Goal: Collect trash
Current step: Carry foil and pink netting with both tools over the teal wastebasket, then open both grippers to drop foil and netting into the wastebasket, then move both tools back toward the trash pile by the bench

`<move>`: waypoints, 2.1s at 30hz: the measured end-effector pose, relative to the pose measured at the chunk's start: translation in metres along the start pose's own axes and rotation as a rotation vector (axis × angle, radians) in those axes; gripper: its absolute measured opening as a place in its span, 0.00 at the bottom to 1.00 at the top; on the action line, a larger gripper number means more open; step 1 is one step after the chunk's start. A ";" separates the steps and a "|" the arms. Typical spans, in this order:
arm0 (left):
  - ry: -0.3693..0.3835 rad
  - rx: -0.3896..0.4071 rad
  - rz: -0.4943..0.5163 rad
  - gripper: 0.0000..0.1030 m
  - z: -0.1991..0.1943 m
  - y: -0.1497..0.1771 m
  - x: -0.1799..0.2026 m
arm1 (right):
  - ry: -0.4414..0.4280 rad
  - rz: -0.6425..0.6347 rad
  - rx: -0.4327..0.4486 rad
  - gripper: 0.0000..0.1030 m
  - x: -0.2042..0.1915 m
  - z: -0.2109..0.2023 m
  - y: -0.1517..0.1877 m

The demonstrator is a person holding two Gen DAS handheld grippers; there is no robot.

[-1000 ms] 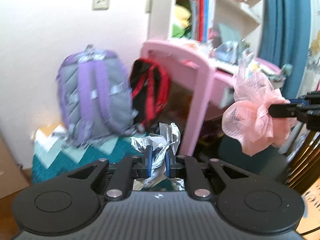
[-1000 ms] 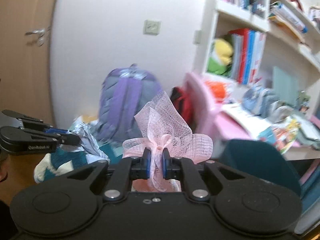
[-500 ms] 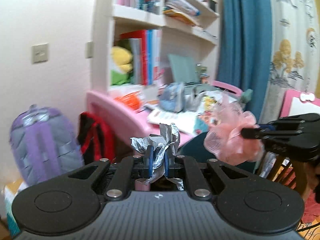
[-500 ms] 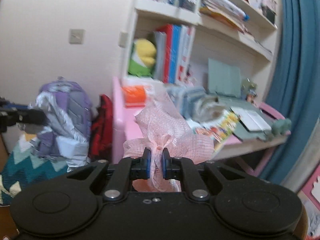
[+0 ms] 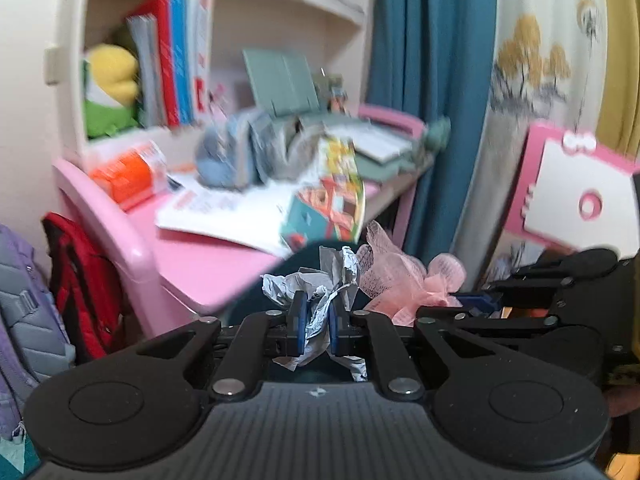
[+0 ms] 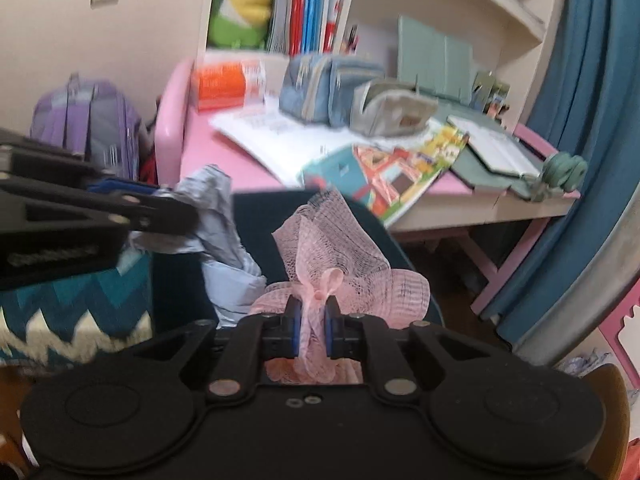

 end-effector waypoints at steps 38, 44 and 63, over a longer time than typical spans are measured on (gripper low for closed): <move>-0.025 -0.065 0.032 0.69 -0.003 0.034 0.004 | -0.101 0.004 0.014 0.55 -0.029 -0.040 0.016; -0.055 -0.019 0.008 0.70 -0.056 0.038 -0.026 | -0.168 -0.038 0.062 0.56 -0.077 -0.070 0.010; -0.277 -0.007 -0.209 0.85 -0.196 0.154 -0.198 | -0.463 -0.176 0.087 0.57 -0.273 -0.074 0.030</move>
Point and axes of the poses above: each gripper's, at about its wrist camera, not at the fingertips, and z roughly the way its jaws point, x to its right, y to its underside, the point moved 10 cm from there along z, roughly the way its jaws point, and after that the axes turned 13 degrees about -y, right-handed, at the moved point
